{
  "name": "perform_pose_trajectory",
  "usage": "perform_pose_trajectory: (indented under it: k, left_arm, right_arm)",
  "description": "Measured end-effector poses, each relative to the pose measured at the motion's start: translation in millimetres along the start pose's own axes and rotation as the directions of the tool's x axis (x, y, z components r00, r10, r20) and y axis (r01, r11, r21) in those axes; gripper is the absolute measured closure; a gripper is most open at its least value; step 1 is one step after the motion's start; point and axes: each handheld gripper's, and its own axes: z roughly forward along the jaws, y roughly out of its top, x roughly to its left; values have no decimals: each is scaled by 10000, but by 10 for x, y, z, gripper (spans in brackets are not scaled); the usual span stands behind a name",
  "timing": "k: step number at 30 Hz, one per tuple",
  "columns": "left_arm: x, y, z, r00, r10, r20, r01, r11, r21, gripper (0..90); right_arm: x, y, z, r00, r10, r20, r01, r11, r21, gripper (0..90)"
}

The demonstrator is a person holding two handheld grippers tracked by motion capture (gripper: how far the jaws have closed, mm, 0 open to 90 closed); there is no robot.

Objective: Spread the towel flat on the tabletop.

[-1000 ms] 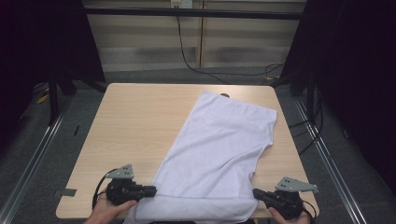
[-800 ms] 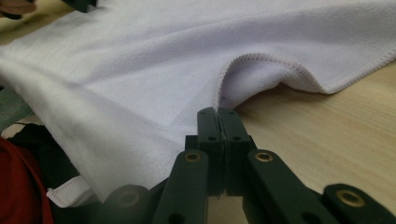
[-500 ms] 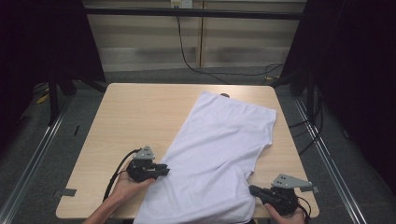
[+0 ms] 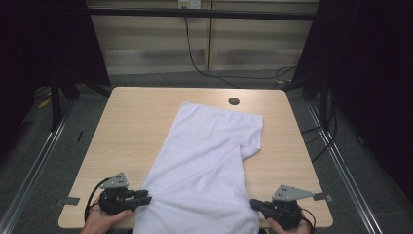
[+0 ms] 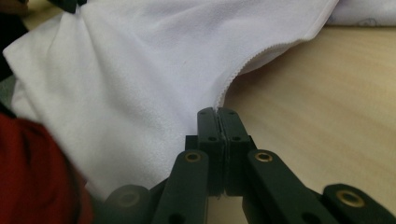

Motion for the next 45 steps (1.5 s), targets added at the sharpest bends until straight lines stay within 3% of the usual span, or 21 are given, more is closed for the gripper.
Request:
perform_pose_trajectory:
  k: [3,4,7,9,10,13,15,16,17,19,22,24,25,26,27,29,33,35,37,42,45]
  left_arm:
    - [-29,48,6,9993,-2,366,9,9998,-182,569]
    - [-15,100,18,9996,99,255,-92,9996,-274,567]
    - [108,311,100,9997,211,-158,-218,9986,-479,573]
    - [235,483,187,9978,346,-564,-356,9992,-169,592]
    - [373,645,257,9953,449,-863,-461,9989,-115,600]
    - [473,742,330,9973,108,-725,-139,9990,-425,604]
    - [527,792,444,9931,293,-1137,-341,9986,-408,598]
    - [575,800,502,9939,111,-1093,-162,9988,-458,573]
    - [620,816,547,9949,-60,-1003,35,9997,-248,573]
    - [673,811,603,9945,-163,-1032,118,9990,-436,552]
    - [632,811,651,9846,743,-1583,-751,9972,8,562]
    - [611,804,655,9804,944,-1728,-948,9955,57,558]
    - [597,788,656,9786,1015,-1789,-1034,9946,-13,558]
    - [590,751,632,9782,979,-1830,-1017,9947,-118,556]
    - [590,751,632,9782,979,-1830,-1017,9947,-118,555]
    - [587,705,582,9830,643,-1718,-693,9973,-234,555]
    - [533,575,466,9854,505,-1627,-572,9977,-369,546]
    - [490,515,411,9881,404,-1485,-466,9982,-387,490]
    - [377,416,327,9871,385,-1554,-435,9986,-289,487]
    - [256,274,207,9909,243,-1322,-282,9992,-277,464]
    - [237,268,193,9923,192,-1222,-217,9996,-195,449]
  right_arm:
    - [105,-67,-148,10000,-41,-47,42,9998,171,869]
    - [93,-70,-198,10000,87,35,-87,9999,-90,795]
    - [22,-32,-176,9999,103,136,-99,9994,-326,760]
    - [-90,35,-83,9993,279,244,-267,9986,-467,696]
    - [-217,142,59,9996,196,211,-186,9987,-485,682]
    - [-340,267,228,9992,239,316,-224,9986,-481,633]
    - [-443,382,410,9992,78,382,-63,9992,-402,608]
    - [-534,483,572,9976,103,687,-100,9999,-44,569]
    - [-534,483,572,9976,103,687,-100,9999,-44,569]
    - [-627,546,700,9953,163,957,-168,9999,40,539]
    - [-724,585,852,9918,399,1216,-419,9990,144,554]
    - [-727,578,882,9920,382,1206,-412,9989,225,618]
    - [-724,570,904,9939,346,1046,-379,9989,290,687]
    - [-699,564,911,9968,318,732,-345,9988,359,881]
    - [-684,563,892,9975,328,629,-347,9989,302,900]
    - [-658,554,813,9974,375,616,-380,9992,80,900]
    - [-610,499,632,9973,422,598,-411,9990,-188,900]
    - [-581,388,482,9973,398,621,-388,9991,-171,900]
    - [-581,321,419,9966,592,578,-579,9981,-229,900]
    - [-521,277,368,9980,471,410,-461,9986,-239,900]
    - [-456,350,463,9997,210,148,-206,9994,-286,820]
